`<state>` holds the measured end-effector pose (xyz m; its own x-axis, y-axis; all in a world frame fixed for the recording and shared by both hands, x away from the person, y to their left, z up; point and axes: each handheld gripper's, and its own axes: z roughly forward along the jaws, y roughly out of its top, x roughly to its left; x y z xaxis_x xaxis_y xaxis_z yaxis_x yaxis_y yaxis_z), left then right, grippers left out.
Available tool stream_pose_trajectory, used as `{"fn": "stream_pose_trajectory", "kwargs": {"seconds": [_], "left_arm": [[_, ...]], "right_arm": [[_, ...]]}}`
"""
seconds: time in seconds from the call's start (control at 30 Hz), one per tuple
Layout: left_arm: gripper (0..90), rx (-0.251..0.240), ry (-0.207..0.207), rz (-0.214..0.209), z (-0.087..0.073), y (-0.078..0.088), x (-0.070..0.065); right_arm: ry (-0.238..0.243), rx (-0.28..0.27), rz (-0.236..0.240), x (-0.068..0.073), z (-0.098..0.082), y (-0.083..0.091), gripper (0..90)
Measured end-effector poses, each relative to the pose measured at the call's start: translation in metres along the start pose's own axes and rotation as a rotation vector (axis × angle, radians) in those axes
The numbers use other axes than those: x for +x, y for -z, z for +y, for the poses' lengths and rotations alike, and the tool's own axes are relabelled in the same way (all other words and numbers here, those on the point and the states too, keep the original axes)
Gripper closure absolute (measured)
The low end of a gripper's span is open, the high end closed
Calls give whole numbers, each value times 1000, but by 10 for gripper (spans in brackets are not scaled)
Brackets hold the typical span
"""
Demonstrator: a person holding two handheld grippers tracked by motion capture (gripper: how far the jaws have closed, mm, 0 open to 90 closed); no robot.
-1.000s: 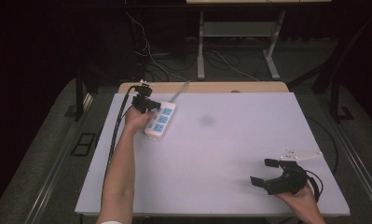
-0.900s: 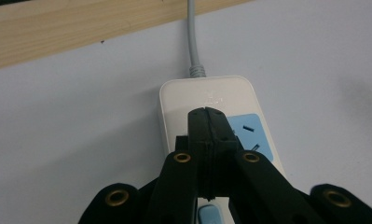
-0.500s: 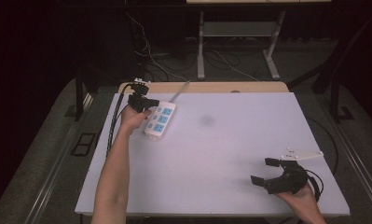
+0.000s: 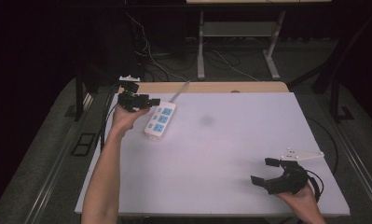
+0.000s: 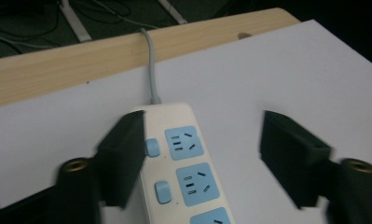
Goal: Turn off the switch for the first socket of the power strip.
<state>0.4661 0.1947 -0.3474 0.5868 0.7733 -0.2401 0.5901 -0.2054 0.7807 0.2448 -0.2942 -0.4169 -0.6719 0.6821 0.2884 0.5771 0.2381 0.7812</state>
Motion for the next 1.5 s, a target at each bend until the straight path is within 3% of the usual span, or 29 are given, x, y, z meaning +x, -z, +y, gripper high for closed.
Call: {"fn": "stream_pose_trajectory", "kwargs": {"seconds": [0.13,0.2,0.53,0.9,1.07,1.5], "left_arm": [[0,44,-43,-9,2,8,-10],[0,50,-54,-6,2,12,-16],[0,-12,-73,-34,-5,34,-35],[0,-95,-65,-58,-29,61,-43],[0,-114,-91,-53,-40,71,-51],[0,-151,-97,-51,-70,86,-63]], "right_arm": [[2,-2,4,0,0,0,3],[5,-3,6,0,0,0,3],[5,1,18,1,0,-2,3],[4,1,21,2,0,-3,3],[2,-1,20,2,0,-2,3],[6,0,19,4,1,-3,3]]}}
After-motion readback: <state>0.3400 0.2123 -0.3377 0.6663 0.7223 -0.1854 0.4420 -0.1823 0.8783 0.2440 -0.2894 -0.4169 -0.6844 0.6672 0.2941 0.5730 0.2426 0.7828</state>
